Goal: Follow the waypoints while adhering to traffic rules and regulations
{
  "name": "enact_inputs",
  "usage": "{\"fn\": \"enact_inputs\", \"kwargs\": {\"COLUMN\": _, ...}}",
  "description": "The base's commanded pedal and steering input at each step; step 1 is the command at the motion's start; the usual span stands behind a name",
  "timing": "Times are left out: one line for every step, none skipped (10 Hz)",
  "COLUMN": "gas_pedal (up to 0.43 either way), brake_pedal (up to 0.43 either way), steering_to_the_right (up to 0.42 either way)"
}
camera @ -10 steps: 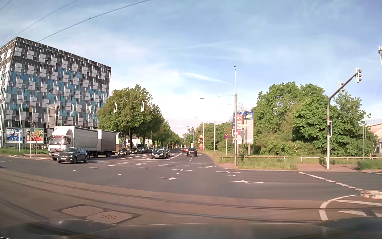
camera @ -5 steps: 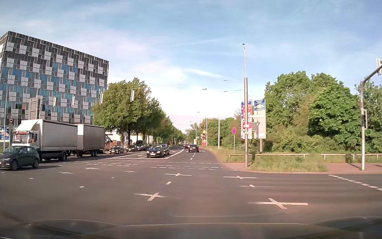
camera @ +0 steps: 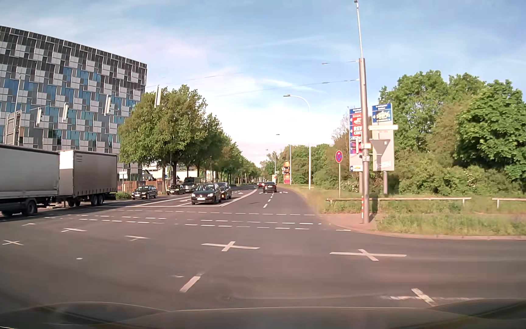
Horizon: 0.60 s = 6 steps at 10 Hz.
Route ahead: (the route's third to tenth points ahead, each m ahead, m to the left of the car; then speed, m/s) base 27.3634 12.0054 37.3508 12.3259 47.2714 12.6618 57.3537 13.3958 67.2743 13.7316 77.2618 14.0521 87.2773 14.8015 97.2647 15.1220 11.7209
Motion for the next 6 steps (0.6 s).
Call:
{"fn": "enact_inputs", "kwargs": {"gas_pedal": 0.429, "brake_pedal": 0.000, "steering_to_the_right": -0.010}}
{"fn": "enact_inputs", "kwargs": {"gas_pedal": 0.421, "brake_pedal": 0.000, "steering_to_the_right": -0.009}}
{"fn": "enact_inputs", "kwargs": {"gas_pedal": 0.378, "brake_pedal": 0.000, "steering_to_the_right": -0.008}}
{"fn": "enact_inputs", "kwargs": {"gas_pedal": 0.378, "brake_pedal": 0.000, "steering_to_the_right": -0.006}}
{"fn": "enact_inputs", "kwargs": {"gas_pedal": 0.350, "brake_pedal": 0.000, "steering_to_the_right": -0.004}}
{"fn": "enact_inputs", "kwargs": {"gas_pedal": 0.339, "brake_pedal": 0.000, "steering_to_the_right": -0.002}}
